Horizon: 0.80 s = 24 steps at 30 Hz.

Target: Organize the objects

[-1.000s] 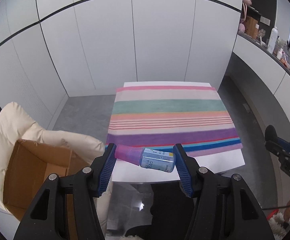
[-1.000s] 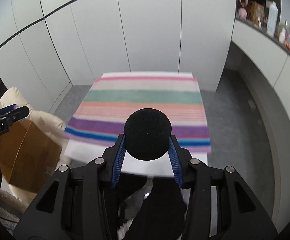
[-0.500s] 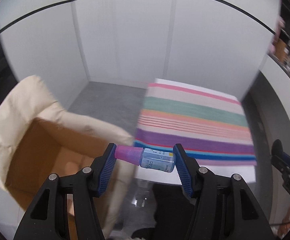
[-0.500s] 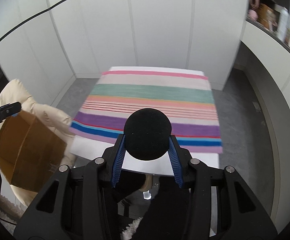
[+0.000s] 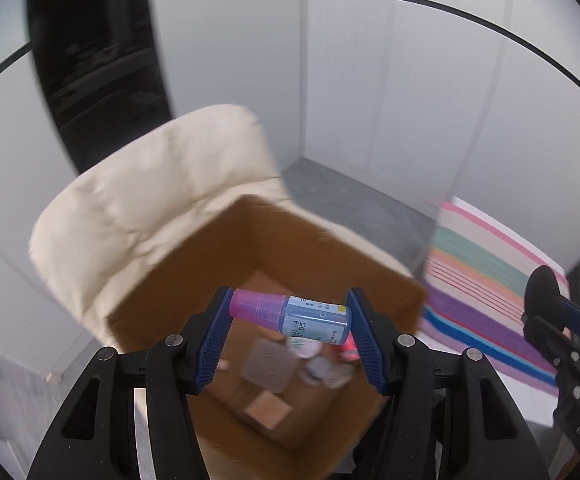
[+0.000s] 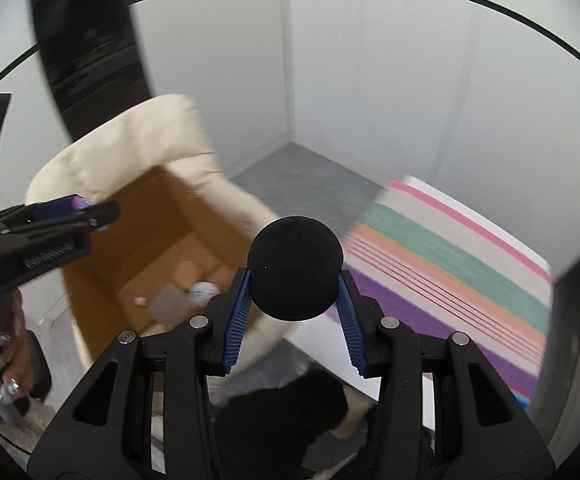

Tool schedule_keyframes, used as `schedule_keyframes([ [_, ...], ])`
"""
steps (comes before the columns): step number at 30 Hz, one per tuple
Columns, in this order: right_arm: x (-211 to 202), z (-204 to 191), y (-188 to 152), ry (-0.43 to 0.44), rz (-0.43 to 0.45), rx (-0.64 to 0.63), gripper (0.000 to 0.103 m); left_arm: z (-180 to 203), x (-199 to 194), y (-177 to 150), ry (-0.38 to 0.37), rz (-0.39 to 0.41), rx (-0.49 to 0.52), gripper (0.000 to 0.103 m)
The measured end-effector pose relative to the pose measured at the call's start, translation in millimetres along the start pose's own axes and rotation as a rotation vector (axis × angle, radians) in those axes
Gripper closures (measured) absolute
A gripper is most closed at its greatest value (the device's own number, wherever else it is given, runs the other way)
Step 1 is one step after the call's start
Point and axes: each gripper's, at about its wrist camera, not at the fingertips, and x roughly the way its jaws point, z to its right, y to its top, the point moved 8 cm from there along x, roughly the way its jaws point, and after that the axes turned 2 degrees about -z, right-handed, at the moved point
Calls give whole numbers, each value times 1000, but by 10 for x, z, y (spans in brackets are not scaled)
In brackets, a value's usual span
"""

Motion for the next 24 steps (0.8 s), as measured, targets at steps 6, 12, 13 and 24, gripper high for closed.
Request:
schedule_keyframes([
  [6, 321, -780, 185, 83, -15, -114, 59, -564, 65, -16, 67, 4, -75, 43],
  [12, 445, -1158, 331, 108, 26, -159, 0, -889, 193, -134, 32, -69, -201, 5],
  [13, 454, -1180, 346, 97, 28, -164, 0, -911, 203, -147, 25, -76, -214, 5],
  [24, 512, -986, 297, 115, -52, -77, 0, -809, 203, -213, 2, -113, -207, 5],
])
